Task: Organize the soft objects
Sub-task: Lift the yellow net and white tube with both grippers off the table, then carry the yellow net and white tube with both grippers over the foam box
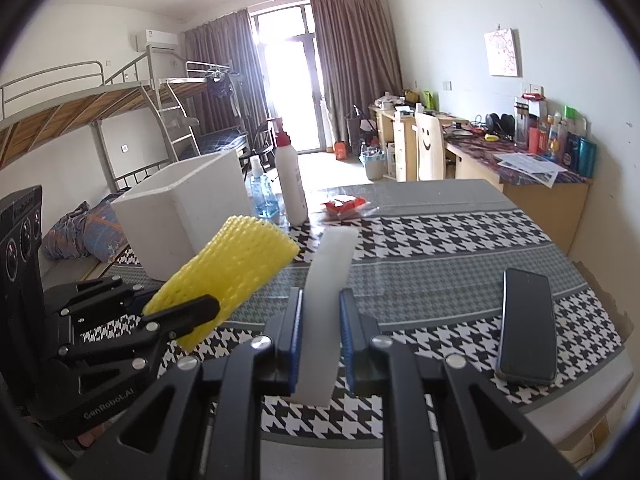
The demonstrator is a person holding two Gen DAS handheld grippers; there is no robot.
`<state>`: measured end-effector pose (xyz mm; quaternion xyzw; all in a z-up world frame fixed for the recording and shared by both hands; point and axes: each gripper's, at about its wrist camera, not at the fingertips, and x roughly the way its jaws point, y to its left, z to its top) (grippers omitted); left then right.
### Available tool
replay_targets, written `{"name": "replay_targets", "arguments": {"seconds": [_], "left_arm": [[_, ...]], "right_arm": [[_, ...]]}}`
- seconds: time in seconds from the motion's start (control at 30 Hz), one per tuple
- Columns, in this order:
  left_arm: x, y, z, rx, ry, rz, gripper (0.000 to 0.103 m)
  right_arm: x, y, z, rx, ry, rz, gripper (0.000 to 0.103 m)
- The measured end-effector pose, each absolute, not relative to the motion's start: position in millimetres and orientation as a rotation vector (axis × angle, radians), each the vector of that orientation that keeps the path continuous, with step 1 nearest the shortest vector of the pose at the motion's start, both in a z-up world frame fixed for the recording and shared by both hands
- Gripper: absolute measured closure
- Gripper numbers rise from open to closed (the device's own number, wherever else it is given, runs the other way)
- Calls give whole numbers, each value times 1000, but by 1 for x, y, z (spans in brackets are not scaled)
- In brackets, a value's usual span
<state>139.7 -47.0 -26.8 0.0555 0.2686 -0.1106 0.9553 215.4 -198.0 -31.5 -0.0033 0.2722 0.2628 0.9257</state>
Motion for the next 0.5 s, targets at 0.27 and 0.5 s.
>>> {"name": "replay_targets", "arguments": {"seconds": [0.27,0.5], "left_arm": [[140,-44,-21,118,521,-203,82],[143,-38,-11,123,487,-175,82]], "right_arm": [[219,-192,-27,-19,549,550,82],[222,-189,-22,-21,536,552,82]]}}
